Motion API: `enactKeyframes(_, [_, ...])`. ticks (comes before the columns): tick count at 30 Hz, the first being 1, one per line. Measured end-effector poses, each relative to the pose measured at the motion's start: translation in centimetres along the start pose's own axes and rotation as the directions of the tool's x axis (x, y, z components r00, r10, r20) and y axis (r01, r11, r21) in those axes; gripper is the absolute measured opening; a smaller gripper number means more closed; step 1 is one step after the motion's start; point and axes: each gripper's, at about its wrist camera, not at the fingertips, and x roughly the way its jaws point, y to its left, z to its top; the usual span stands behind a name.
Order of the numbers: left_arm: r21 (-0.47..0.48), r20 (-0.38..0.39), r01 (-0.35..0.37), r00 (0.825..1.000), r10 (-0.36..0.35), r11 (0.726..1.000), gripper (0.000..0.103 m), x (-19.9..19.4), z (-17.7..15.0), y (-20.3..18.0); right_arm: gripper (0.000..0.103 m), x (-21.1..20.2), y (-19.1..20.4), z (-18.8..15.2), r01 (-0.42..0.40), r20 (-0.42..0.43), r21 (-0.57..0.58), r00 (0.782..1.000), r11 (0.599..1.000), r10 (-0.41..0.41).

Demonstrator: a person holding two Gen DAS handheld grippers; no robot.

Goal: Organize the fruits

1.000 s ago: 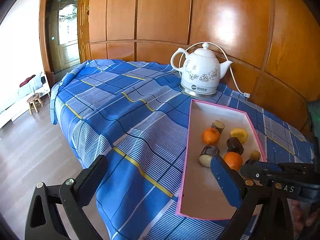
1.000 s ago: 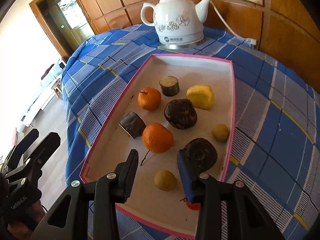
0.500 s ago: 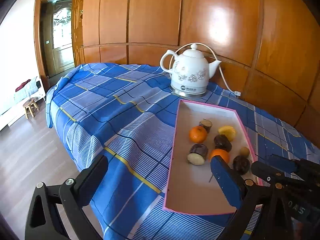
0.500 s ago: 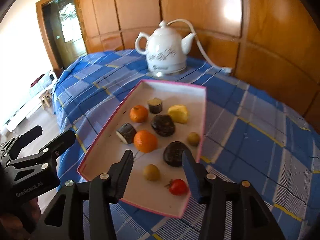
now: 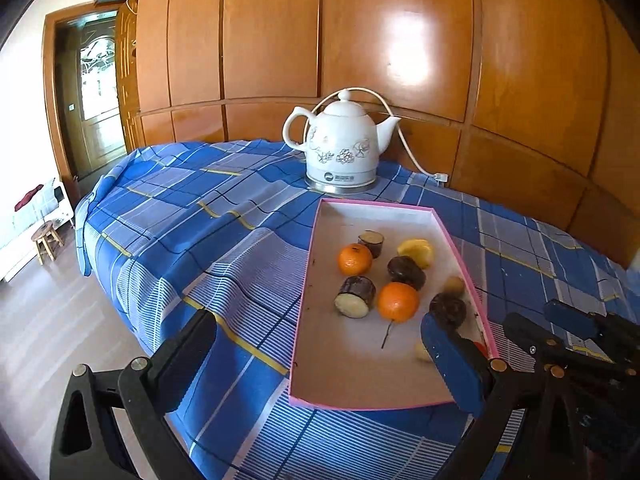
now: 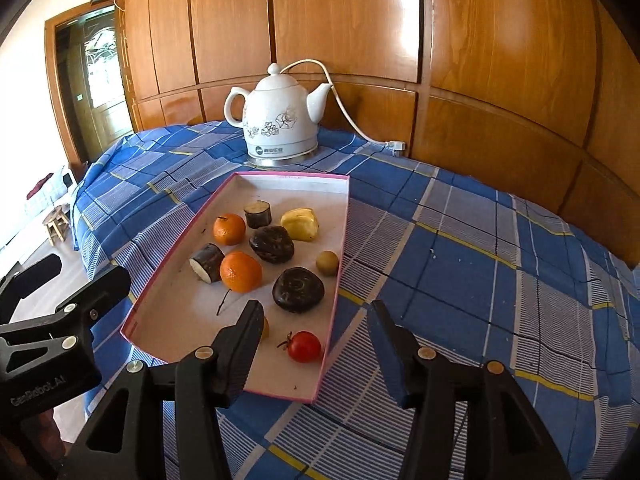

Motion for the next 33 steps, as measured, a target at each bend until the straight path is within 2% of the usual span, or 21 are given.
enactKeyframes(33, [-0.007,-0.004,-0.002,1.000,0.002,1.000,0.103,-0.09,-0.12,0.18,0.055,-0.41,0.88,-0.18,-0.006,0.011,-0.026,1.000,1.000,0.007])
